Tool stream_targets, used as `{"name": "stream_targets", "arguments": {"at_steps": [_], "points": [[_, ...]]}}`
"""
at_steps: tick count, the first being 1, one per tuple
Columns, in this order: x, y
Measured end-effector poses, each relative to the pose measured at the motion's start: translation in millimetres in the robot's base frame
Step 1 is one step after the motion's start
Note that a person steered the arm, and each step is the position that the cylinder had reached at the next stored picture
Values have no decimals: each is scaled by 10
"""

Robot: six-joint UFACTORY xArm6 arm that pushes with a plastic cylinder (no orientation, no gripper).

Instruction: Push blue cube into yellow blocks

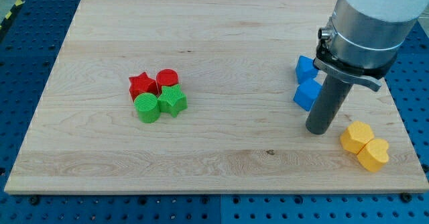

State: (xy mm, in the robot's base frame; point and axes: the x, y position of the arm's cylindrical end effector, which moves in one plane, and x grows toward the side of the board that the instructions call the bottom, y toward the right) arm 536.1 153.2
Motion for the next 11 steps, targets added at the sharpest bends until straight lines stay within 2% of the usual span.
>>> {"name": "stream_targets", "arguments": {"at_steps": [6,8,9,11], "points": [[77,298],[-359,322],[-369,412],[-662,479]]}}
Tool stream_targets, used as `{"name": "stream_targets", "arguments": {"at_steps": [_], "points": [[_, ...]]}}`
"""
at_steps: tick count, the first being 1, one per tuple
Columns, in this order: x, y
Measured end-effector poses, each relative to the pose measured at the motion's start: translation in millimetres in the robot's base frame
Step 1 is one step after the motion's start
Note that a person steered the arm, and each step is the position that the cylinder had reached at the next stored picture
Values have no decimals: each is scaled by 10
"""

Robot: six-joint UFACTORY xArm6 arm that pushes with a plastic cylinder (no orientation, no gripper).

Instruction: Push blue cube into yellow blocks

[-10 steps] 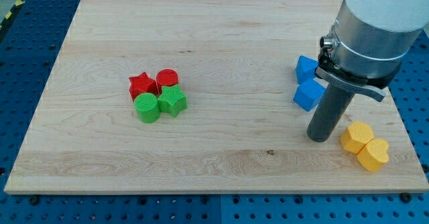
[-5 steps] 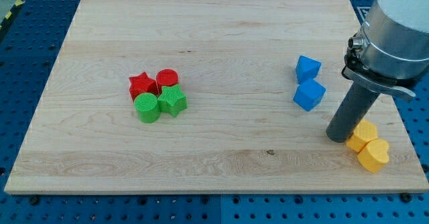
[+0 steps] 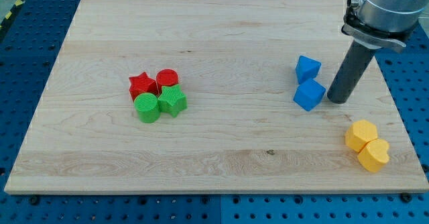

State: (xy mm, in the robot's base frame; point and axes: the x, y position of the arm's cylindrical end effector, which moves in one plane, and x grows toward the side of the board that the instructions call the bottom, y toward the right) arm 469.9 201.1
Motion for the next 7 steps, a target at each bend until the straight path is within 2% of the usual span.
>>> {"name": "stream_targets", "arguments": {"at_steps": [2,4,7], "points": [[-259,-134],[-259,-535],[-259,-573]]}}
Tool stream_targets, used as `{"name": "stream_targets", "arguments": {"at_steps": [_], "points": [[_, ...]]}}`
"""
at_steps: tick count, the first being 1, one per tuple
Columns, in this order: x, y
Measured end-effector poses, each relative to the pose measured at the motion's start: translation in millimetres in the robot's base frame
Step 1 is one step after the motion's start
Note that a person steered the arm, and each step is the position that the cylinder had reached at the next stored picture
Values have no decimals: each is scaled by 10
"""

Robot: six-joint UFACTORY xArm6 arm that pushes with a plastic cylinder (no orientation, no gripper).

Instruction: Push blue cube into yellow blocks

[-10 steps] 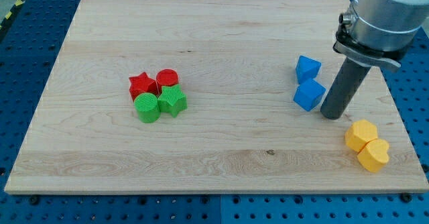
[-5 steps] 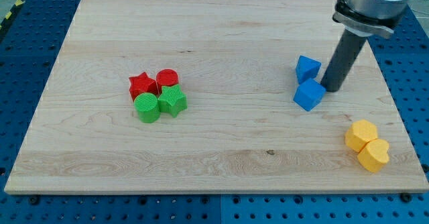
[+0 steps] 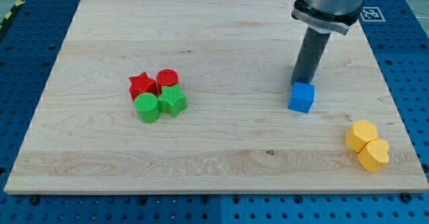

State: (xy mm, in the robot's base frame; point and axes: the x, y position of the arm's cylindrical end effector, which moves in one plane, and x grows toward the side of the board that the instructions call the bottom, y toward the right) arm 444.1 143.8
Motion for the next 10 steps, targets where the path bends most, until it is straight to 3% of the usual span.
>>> {"name": "stream_targets", "arguments": {"at_steps": [2,6,10], "points": [[-63,-141],[237,-165],[909,-164]]}}
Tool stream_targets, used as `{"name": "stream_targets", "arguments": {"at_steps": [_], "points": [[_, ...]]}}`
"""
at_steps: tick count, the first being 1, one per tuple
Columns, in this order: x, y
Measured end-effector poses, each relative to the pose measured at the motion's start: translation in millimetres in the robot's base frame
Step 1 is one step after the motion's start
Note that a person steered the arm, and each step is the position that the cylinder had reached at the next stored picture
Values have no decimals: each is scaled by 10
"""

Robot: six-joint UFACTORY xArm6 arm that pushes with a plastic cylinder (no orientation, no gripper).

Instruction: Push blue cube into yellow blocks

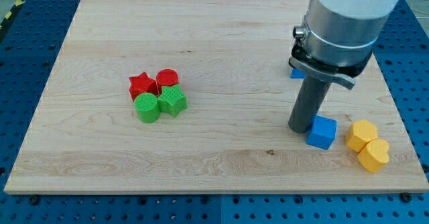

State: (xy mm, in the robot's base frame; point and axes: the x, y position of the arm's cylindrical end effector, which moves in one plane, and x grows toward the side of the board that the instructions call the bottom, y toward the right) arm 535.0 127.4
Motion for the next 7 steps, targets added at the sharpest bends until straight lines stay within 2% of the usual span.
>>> {"name": "stream_targets", "arguments": {"at_steps": [1,3,4,5,7], "points": [[80,0],[-317,3],[-291,67],[-15,197],[143,200]]}}
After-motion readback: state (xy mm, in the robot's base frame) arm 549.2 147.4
